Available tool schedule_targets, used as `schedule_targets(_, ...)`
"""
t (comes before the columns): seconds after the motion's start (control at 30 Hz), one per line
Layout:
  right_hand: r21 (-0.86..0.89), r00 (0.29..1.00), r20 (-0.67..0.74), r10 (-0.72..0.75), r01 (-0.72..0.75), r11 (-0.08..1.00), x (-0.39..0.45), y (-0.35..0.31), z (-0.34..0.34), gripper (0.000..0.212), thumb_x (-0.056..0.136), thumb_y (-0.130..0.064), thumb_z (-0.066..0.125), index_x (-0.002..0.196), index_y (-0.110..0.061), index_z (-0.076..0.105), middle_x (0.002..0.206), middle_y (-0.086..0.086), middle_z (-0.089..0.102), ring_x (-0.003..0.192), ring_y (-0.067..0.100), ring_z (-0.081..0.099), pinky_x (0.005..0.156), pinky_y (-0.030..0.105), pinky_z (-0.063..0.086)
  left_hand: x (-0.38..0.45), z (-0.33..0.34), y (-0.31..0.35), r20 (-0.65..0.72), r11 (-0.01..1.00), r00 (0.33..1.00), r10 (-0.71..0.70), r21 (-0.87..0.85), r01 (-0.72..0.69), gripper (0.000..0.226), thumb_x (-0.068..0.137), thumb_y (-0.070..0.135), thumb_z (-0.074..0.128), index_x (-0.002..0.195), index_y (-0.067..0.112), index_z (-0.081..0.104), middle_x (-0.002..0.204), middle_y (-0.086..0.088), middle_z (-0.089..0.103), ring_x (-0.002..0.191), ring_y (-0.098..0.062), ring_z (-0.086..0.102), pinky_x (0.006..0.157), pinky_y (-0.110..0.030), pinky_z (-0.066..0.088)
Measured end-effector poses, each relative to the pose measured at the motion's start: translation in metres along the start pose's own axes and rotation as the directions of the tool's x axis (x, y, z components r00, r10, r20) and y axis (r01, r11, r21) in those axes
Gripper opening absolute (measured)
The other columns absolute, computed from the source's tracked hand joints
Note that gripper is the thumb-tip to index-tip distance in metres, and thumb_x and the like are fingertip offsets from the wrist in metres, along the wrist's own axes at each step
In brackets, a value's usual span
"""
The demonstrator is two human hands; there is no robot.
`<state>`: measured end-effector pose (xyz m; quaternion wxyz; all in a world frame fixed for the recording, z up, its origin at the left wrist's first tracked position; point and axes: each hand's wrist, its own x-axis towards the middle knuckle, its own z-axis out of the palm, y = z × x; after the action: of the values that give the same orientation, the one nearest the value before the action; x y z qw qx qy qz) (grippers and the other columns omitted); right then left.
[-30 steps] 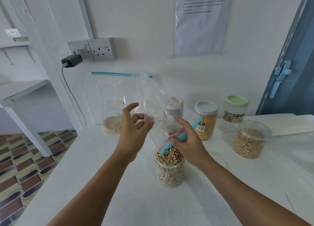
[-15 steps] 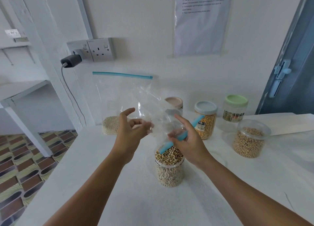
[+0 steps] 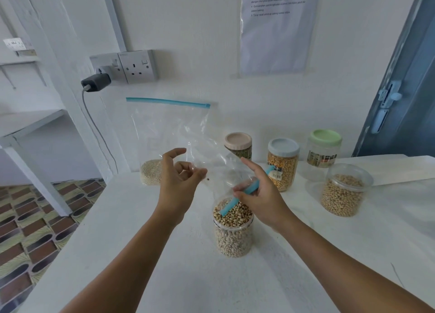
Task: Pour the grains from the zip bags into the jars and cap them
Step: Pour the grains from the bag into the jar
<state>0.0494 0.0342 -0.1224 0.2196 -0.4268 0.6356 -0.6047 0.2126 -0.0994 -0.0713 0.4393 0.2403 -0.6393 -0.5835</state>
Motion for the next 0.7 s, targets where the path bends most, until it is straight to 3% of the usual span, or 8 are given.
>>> schedule_targets(0.1, -0.012, 1.000, 0.009, -0.009, 0.010, 1.000, -0.002, 0.000, -0.003, 0.081, 0.092, -0.001, 0.074, 0.146, -0.053, 0.040, 0.096, 0.000, 0.074, 0.107, 0.014, 0.071, 0.110, 0.036, 0.050, -0.003, -0.001, 0.001, 0.093, 0.999, 0.995, -0.023, 0.025, 0.020, 0.066, 0.090, -0.006, 0.074, 0.137, 0.027, 0.042, 0.105, -0.016, 0.065, 0.096, -0.022, 0.076, 0.084, -0.031, 0.062)
schedule_targets(0.2, 0.014, 1.000, 0.001, 0.003, -0.003, 1.000, -0.005, -0.003, -0.002, 0.079, 0.095, 0.003, 0.068, 0.149, -0.047, 0.040, 0.103, -0.007, 0.074, 0.110, 0.008, 0.069, 0.098, 0.027, 0.057, 0.000, -0.004, 0.005, 0.134, 0.998, 0.989, -0.064, 0.028, 0.061, 0.072, 0.085, -0.003, 0.081, 0.138, 0.026, 0.042, 0.108, -0.017, 0.071, 0.098, -0.027, 0.077, 0.090, -0.039, 0.062)
schedule_targets(0.37, 0.040, 1.000, 0.002, 0.020, -0.020, 0.999, -0.003, -0.006, -0.001, 0.080, 0.096, 0.004, 0.066, 0.154, -0.045, 0.039, 0.121, -0.004, 0.073, 0.115, 0.011, 0.069, 0.097, 0.034, 0.059, 0.001, -0.004, 0.005, 0.083, 0.998, 0.997, -0.002, 0.064, -0.003, 0.063, 0.081, -0.003, 0.084, 0.125, 0.022, 0.047, 0.078, -0.005, 0.062, 0.075, -0.020, 0.067, 0.080, -0.032, 0.061)
schedule_targets(0.47, 0.049, 1.000, 0.011, 0.026, -0.027, 0.998, -0.003, -0.008, 0.000, 0.084, 0.094, 0.007, 0.065, 0.154, -0.045, 0.037, 0.124, -0.005, 0.072, 0.116, 0.012, 0.069, 0.098, 0.037, 0.059, -0.001, -0.001, 0.005, 0.100, 0.994, 0.995, -0.002, 0.107, -0.008, 0.062, 0.084, 0.003, 0.083, 0.128, 0.024, 0.045, 0.092, -0.005, 0.063, 0.080, -0.015, 0.070, 0.080, -0.029, 0.059)
schedule_targets(0.57, 0.069, 1.000, -0.025, 0.014, -0.012, 0.998, -0.004, -0.010, 0.001, 0.080, 0.096, 0.004, 0.066, 0.156, -0.041, 0.037, 0.118, -0.002, 0.074, 0.109, 0.017, 0.073, 0.097, 0.040, 0.060, -0.004, 0.000, 0.003, 0.103, 0.987, 0.989, -0.108, 0.134, 0.094, 0.069, 0.088, 0.015, 0.082, 0.140, 0.027, 0.039, 0.115, -0.006, 0.067, 0.100, -0.018, 0.074, 0.087, -0.034, 0.061)
schedule_targets(0.7, 0.085, 0.999, -0.041, 0.006, -0.002, 0.996, -0.005, -0.011, 0.004, 0.078, 0.098, 0.003, 0.064, 0.156, -0.042, 0.037, 0.119, 0.002, 0.074, 0.107, 0.017, 0.074, 0.100, 0.039, 0.058, -0.006, -0.001, -0.005, 0.046, 0.913, 0.926, -0.374, -0.155, 0.377, 0.072, 0.089, 0.015, 0.080, 0.142, 0.022, 0.033, 0.117, -0.019, 0.071, 0.100, -0.034, 0.077, 0.096, -0.051, 0.059)
